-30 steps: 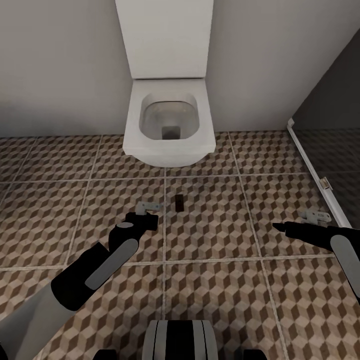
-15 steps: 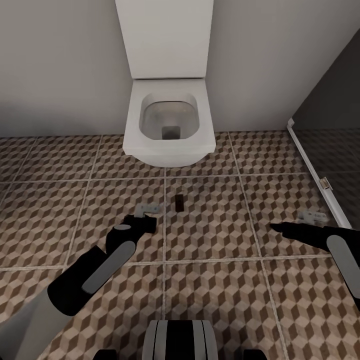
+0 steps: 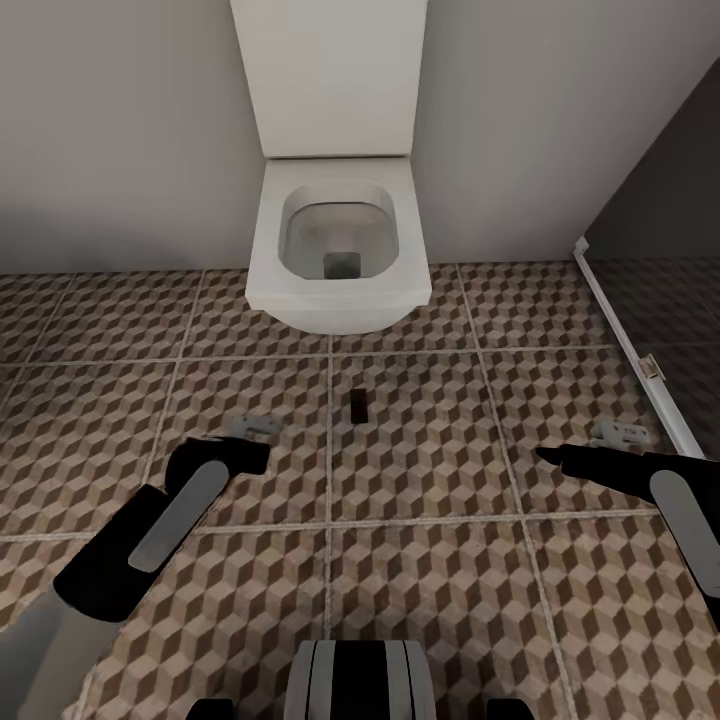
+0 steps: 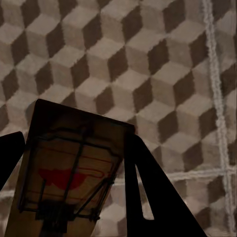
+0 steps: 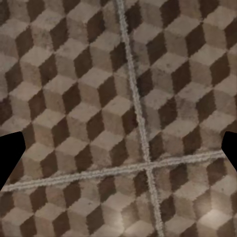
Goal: Take the four mousetraps from the cabinet in the bathroom and place them on the bathroom floor. Make sure all four end up on the same floor surface, and ensure that at least two of them are either under or directly next to the same bathroom sink.
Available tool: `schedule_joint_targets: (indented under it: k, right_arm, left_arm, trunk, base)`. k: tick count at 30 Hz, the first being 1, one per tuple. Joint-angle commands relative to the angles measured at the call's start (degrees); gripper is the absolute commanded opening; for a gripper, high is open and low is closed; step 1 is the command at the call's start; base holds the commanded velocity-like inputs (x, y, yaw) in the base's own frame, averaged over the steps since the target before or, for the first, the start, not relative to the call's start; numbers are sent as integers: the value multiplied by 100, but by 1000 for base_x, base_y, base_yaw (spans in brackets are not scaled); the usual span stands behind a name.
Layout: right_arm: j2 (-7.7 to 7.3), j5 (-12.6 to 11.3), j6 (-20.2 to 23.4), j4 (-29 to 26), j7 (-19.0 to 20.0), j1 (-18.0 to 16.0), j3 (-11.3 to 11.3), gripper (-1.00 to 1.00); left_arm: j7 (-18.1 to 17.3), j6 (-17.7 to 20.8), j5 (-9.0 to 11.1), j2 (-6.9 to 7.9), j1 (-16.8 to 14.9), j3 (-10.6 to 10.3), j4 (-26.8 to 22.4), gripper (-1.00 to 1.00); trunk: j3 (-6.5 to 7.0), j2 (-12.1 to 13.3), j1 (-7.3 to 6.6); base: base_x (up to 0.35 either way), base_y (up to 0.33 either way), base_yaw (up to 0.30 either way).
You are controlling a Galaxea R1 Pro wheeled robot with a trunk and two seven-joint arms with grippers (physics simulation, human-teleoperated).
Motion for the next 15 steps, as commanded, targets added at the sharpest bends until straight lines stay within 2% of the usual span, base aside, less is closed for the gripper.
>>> schedule_joint_targets:
  k: [1, 4, 6, 11, 15]
  right_arm:
    - [0, -60, 20, -5, -56, -4, 1, 100]
    - [3, -60, 20, -5, -56, -8, 3, 100]
    - [3, -60, 20, -5, -56, -11, 6, 100]
    - [4, -60, 20, -5, -56, -22, 11, 100]
    - [4, -60, 20, -5, -56, -24, 12, 100]
  left_arm:
    - [57, 34, 66, 47, -14, 57, -7, -100]
    - [55, 48, 66, 185, -73, 325, -16, -100]
    - [51, 48, 68, 247, -175, 406, -25, -100]
    - [43, 48, 116, 443, -455, 523, -43, -100]
    - [41, 48, 128, 493, -520, 548, -47, -100]
  trunk:
    - [-4, -2, -1]
    - [-4, -2, -1]
    - [-4, -2, -1]
    - [-4, -2, -1]
    - [-4, -2, -1]
  base:
    - [0, 0, 0]
    - [0, 0, 0]
    - [0, 0, 0]
    - [0, 0, 0]
    - [0, 0, 0]
